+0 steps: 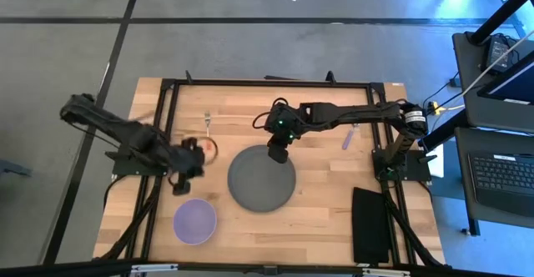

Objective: Set table place
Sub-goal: Put the light blue bowl on top of the grey plate

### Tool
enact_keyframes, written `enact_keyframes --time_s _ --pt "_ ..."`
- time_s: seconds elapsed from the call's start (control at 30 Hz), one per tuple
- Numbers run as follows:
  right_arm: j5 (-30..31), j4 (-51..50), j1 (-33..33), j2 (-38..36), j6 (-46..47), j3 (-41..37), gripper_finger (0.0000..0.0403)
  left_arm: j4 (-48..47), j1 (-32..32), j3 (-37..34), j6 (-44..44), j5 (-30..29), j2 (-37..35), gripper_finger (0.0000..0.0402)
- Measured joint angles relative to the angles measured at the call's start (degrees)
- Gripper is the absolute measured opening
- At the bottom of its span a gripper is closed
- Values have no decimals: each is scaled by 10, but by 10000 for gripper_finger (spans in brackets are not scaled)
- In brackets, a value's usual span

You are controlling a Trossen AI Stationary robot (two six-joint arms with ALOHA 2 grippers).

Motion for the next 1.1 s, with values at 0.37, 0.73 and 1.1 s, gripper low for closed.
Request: enact_keyframes --time_s 0.37,0.73,1.1 --pt "0 1 0 0 15 0 39 96 -121 0 8 16 142 59" --pt "0 1 1 0 15 0 39 86 -138 0 -12 -20 212 106" --pt "1 2 8 0 -1 0 39 86 -136 0 -31 -10 248 140"
